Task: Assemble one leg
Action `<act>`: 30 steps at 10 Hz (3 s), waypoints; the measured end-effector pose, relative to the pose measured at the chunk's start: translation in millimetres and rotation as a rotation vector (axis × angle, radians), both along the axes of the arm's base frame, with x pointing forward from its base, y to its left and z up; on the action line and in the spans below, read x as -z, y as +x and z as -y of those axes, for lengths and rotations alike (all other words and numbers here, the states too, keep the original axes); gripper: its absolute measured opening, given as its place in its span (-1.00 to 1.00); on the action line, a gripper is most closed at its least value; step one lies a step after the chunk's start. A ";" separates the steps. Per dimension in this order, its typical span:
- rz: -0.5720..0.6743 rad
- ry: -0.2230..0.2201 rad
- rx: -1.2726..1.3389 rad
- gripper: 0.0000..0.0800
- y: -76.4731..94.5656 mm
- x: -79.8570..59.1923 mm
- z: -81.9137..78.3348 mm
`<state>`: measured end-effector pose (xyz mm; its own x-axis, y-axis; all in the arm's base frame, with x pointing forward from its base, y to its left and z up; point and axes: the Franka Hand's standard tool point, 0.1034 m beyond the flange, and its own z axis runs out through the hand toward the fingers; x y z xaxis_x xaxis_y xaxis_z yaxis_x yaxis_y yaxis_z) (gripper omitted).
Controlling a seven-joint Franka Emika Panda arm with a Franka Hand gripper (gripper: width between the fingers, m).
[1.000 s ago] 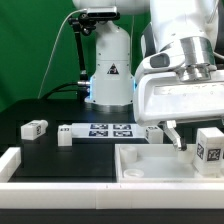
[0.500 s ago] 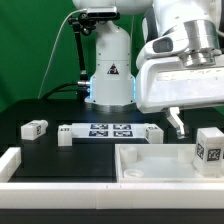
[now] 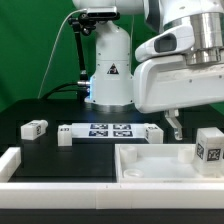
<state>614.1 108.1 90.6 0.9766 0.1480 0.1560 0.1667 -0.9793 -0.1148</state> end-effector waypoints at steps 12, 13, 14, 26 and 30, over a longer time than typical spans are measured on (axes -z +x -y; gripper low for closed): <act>-0.177 0.006 0.019 -0.27 12.7 2.0 -1.3; -0.176 0.006 0.017 -0.27 12.7 2.0 -1.2; -0.181 0.012 0.057 -0.27 12.6 2.1 -1.8; -0.282 0.166 1.337 -0.27 10.3 3.2 -2.6; -0.300 0.170 1.382 -0.27 9.4 3.2 -3.1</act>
Offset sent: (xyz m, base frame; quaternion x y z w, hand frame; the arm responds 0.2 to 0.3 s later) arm 0.0050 -0.0018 0.0000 0.0021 0.0094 0.0042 0.9999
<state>623.5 111.2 87.3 0.3165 -0.9350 -0.1599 -0.9473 -0.3027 -0.1048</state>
